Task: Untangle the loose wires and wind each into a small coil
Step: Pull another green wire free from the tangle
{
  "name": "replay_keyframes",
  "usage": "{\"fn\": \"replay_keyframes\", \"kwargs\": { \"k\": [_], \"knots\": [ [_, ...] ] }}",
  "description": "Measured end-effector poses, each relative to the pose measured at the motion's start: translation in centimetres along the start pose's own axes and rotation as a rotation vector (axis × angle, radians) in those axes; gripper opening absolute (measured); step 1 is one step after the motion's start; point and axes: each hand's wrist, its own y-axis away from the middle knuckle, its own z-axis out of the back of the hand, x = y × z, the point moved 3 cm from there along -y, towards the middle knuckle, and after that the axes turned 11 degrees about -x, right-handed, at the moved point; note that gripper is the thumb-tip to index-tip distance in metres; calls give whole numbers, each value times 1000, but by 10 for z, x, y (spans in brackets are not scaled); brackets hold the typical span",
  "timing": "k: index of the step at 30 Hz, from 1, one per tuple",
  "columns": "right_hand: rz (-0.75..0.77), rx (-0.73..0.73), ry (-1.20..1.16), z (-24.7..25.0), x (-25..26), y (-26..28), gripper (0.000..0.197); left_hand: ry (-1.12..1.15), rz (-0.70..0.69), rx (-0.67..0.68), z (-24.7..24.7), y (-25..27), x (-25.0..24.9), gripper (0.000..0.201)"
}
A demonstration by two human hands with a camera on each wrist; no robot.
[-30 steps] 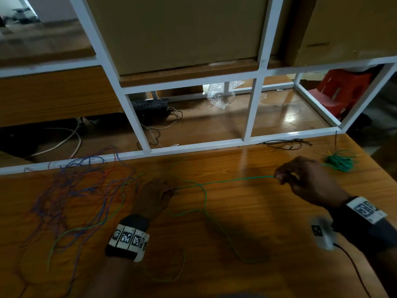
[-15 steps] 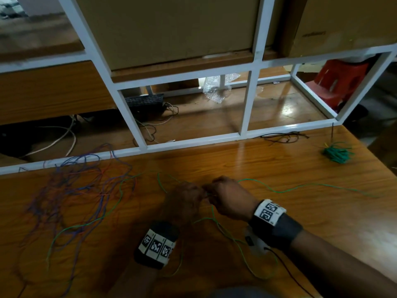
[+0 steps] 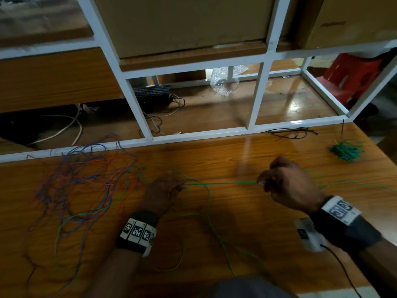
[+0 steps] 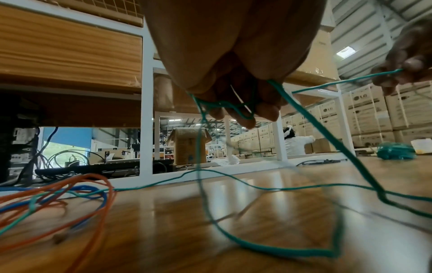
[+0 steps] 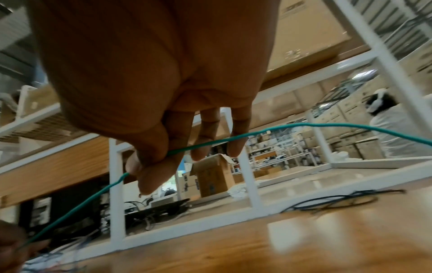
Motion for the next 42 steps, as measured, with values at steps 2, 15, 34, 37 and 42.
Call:
{"fn": "replay_keyframes", "kwargs": {
  "k": [2, 15, 34, 37, 42],
  "knots": [
    [-61, 19, -12, 4, -19, 9, 21, 27, -6, -29, 2, -1, 1, 24],
    [-103, 270, -261, -73, 76, -28, 18, 158, -227, 85, -43, -15, -63, 25],
    [-118, -49, -380, -39, 37, -26, 26, 256, 281, -9, 5, -52, -98, 43],
    [-87, -43, -409, -42, 46, -24, 21, 64, 265, 126, -17, -54, -105, 30],
    [-66, -74, -429, -46, 29, -16, 20, 477, 564, 8, -13, -52, -74, 7]
  ]
}}
